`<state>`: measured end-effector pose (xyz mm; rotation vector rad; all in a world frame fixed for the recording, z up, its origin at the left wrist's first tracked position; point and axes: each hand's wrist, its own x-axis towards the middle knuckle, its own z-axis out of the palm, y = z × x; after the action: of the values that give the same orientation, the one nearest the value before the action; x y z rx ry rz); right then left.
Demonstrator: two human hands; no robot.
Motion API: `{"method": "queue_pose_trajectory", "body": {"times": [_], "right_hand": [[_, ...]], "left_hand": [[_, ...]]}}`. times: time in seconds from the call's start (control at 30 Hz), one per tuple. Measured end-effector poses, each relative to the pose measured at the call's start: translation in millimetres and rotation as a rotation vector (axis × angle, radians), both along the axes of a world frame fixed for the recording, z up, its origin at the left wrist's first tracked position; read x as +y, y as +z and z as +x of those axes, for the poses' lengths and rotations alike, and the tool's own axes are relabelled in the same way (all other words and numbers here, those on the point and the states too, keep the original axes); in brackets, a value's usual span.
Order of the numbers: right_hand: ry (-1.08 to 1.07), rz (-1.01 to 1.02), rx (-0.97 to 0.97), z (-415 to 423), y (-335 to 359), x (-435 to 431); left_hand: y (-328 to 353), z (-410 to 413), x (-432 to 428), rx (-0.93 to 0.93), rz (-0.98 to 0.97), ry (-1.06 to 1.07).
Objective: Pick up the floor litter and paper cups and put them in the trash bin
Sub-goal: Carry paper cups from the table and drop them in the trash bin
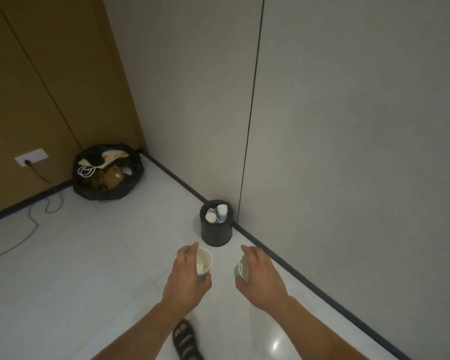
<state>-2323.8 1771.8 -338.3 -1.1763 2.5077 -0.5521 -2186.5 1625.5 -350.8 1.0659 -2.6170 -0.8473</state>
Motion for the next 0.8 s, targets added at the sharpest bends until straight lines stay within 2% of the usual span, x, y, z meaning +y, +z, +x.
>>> {"method": "queue_pose_trajectory", "body": {"times": [0.33, 0.47, 0.63, 0.8], "right_hand": [[-0.105, 0.034, 0.006, -123, -4, -161], [-0.12, 0.053, -0.029, -158, -16, -207], [-0.106, 0.1, -0.071, -225, -47, -267], [-0.005, 0.159, -0.127, -303, -96, -335]], "left_hand": [[-17, -124, -175, -0.028, 0.029, -0.138], [-21, -165, -229, -0.047, 0.048, -0.13], [-44, -224, -282, -0.055, 0.109, -0.064], [-83, -282, -326, -0.113, 0.15, 0.072]]}}
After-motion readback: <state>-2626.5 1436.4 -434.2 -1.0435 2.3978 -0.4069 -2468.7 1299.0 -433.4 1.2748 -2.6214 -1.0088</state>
